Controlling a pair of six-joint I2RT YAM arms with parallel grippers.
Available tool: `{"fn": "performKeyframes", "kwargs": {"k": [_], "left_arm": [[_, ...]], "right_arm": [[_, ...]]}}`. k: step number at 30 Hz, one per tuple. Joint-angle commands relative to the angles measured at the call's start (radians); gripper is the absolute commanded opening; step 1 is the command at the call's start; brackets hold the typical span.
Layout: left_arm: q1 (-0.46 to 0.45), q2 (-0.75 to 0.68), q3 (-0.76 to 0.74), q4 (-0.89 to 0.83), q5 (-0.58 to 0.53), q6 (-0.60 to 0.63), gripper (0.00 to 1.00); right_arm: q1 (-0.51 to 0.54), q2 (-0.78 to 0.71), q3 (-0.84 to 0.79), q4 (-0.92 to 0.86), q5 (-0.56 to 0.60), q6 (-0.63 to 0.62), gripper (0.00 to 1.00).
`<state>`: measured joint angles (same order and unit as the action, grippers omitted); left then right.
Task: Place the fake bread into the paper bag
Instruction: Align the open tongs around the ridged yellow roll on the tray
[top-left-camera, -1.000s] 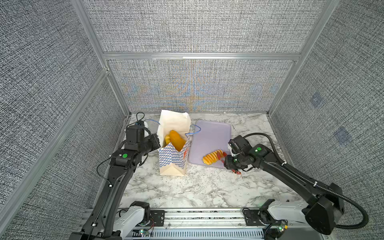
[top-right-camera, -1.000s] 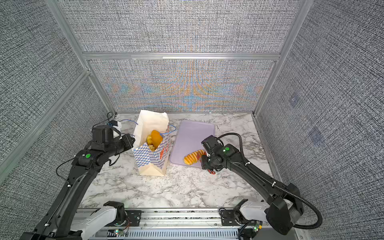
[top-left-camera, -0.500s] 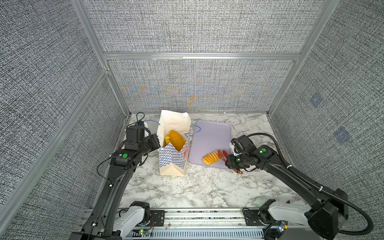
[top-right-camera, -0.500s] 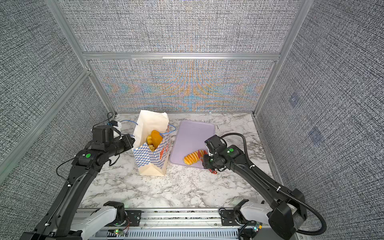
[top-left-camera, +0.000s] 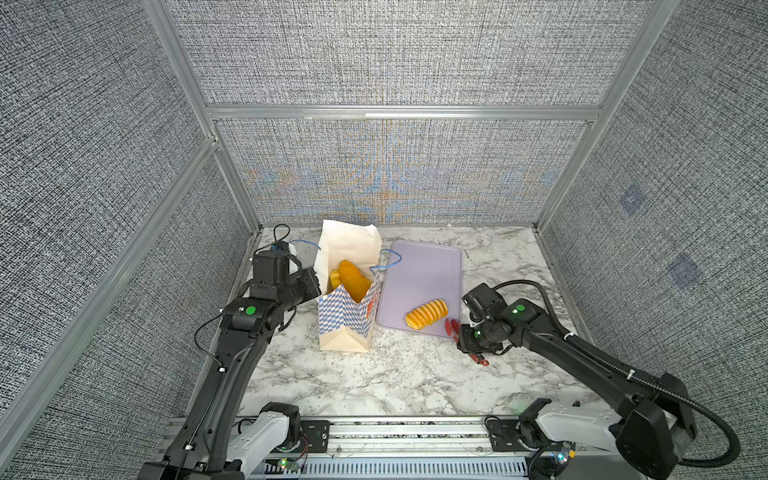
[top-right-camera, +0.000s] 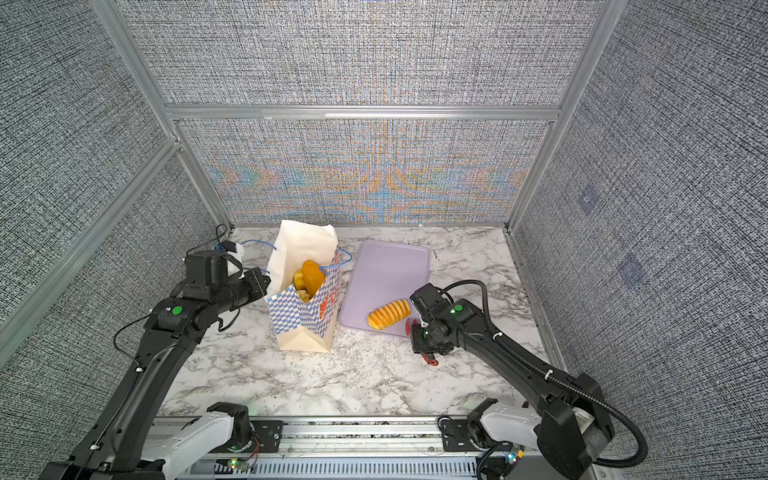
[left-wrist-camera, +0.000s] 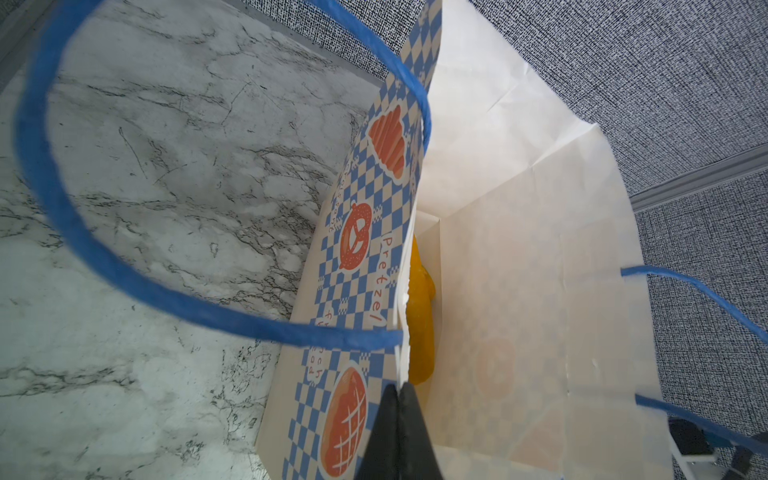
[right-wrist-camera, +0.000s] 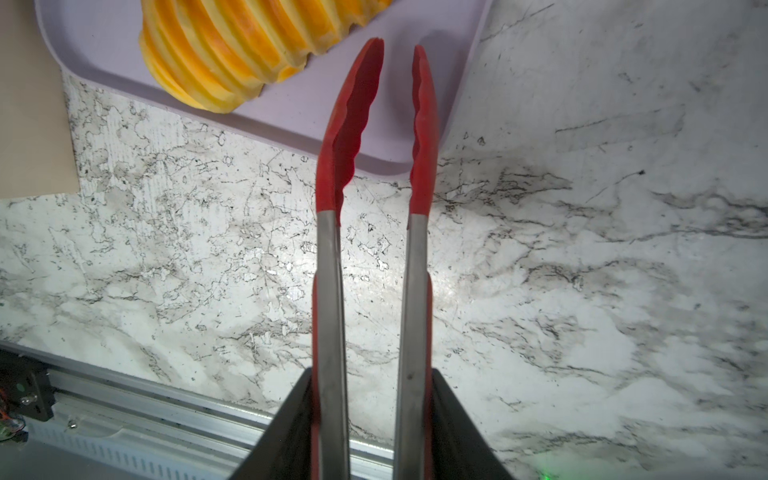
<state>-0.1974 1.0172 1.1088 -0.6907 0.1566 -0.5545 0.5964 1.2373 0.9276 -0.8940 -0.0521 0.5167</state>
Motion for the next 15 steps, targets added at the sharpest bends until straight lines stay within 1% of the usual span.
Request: {"fn": "performKeyframes", "kwargs": {"k": [1, 8, 9, 15], "left_arm": [[0.001, -0.002, 0.004, -0.004, -0.013, 0.007, 0.00], [0.001, 0.004, 0.003, -0.003, -0.015, 0.009, 0.00], [0.001, 0.006, 0.002, -0.003, -0.015, 0.010, 0.00], [0.001, 0.014, 0.003, 0.000, -0.014, 0.011, 0.00]], "right_arm": [[-0.001, 0.026, 0.023, 0.054, 0.013, -0.019, 0.41], [-0.013, 0.083, 0.059, 0.078, 0.011, -0.045, 0.39], [-0.016, 0.090, 0.092, 0.081, 0.010, -0.050, 0.39], [-0.039, 0.145, 0.145, 0.097, 0.004, -0.077, 0.39]]}}
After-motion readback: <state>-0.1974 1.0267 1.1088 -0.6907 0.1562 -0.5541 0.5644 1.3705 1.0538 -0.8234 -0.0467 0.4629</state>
